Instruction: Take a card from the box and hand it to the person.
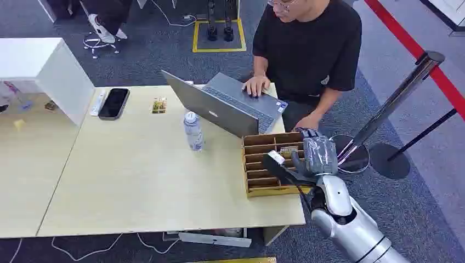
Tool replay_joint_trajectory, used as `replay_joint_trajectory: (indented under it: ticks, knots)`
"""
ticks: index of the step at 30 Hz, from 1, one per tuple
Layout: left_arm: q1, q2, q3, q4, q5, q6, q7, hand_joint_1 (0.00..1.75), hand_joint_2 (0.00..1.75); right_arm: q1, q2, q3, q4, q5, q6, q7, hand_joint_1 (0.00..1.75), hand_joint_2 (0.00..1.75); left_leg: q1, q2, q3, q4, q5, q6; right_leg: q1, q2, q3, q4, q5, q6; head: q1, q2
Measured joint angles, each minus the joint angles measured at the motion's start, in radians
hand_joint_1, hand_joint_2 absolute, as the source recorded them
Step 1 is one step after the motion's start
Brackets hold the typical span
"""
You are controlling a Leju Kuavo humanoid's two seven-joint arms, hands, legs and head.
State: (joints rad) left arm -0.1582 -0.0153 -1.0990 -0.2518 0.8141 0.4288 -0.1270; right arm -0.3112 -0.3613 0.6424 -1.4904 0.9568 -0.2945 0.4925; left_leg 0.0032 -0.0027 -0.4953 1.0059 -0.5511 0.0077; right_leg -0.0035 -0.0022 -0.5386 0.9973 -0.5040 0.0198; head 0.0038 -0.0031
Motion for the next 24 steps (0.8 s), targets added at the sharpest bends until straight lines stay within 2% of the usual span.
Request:
replay_joint_trajectory:
  ticks: [10,15,24]
  knots:
    - [-0.001,-0.002,0.0,0.0,-0.007,0.0,0.006,0.0,0.0,0.0,0.002,0.009,0.034,-0.015,0.009,-0.011,0.72,1.75,0.0,0.0,0.0,0.0,0.0,0.0,0.0,0.0,0.0,0.0,0.0,0.0,0.0,0.0]
    - [-0.003,-0.002,-0.003,0.0,-0.01,-0.003,0.008,0.0,0.0,-0.004,0.005,0.023,0.055,-0.02,0.018,-0.014,0.82,1.75,0.0,0.0,0.0,0.0,0.0,0.0,0.0,0.0,0.0,0.0,0.0,0.0,0.0,0.0]
    - [-0.006,-0.002,-0.006,0.0,-0.01,-0.003,0.009,0.0,0.0,-0.014,0.011,0.041,0.07,-0.025,0.011,-0.02,0.86,1.75,0.0,0.0,0.0,0.0,0.0,0.0,0.0,0.0,0.0,0.0,0.0,0.0,0.0,0.0]
